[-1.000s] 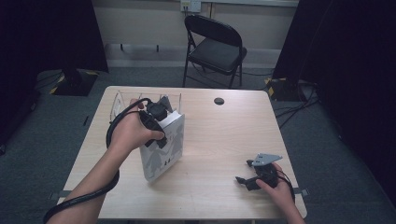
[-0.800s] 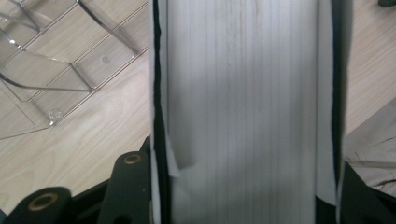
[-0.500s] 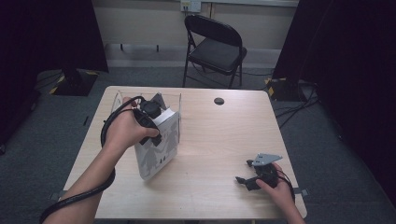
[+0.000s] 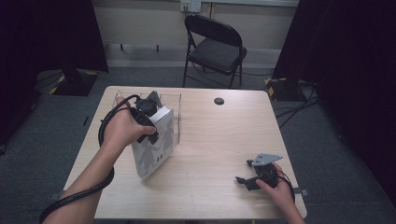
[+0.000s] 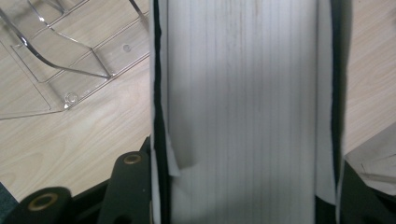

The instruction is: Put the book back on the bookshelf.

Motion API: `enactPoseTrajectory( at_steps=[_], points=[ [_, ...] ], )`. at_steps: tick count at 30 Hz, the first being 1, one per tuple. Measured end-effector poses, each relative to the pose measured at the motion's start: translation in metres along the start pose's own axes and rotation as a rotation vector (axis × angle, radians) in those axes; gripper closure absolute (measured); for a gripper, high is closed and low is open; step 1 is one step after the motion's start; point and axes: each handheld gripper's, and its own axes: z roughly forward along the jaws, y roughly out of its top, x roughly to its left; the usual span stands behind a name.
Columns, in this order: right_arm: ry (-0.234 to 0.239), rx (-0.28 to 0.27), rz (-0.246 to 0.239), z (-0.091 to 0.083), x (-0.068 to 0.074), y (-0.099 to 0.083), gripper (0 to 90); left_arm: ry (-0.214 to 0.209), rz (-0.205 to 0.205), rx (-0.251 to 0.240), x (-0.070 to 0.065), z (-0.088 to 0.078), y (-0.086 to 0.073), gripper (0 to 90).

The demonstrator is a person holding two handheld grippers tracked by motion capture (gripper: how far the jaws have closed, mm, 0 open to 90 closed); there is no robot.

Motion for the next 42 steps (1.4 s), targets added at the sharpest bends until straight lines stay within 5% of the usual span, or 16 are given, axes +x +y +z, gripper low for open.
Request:
enactPoseTrajectory(
  at_steps=[14,20,42],
  points=[
    [0.003,0.001,0.000,0.000,0.000,0.000,13.3,0.000,-0.053,-0.014,0.002,0.002,0.014,52.7],
    [0.003,0.001,0.000,0.000,0.000,0.000,13.3,0.014,-0.040,-0.002,0.001,0.002,0.023,52.7],
    [0.004,0.001,0.000,0.000,0.000,0.000,13.4,0.038,-0.090,-0.010,0.003,0.002,0.036,52.7]
  ],
)
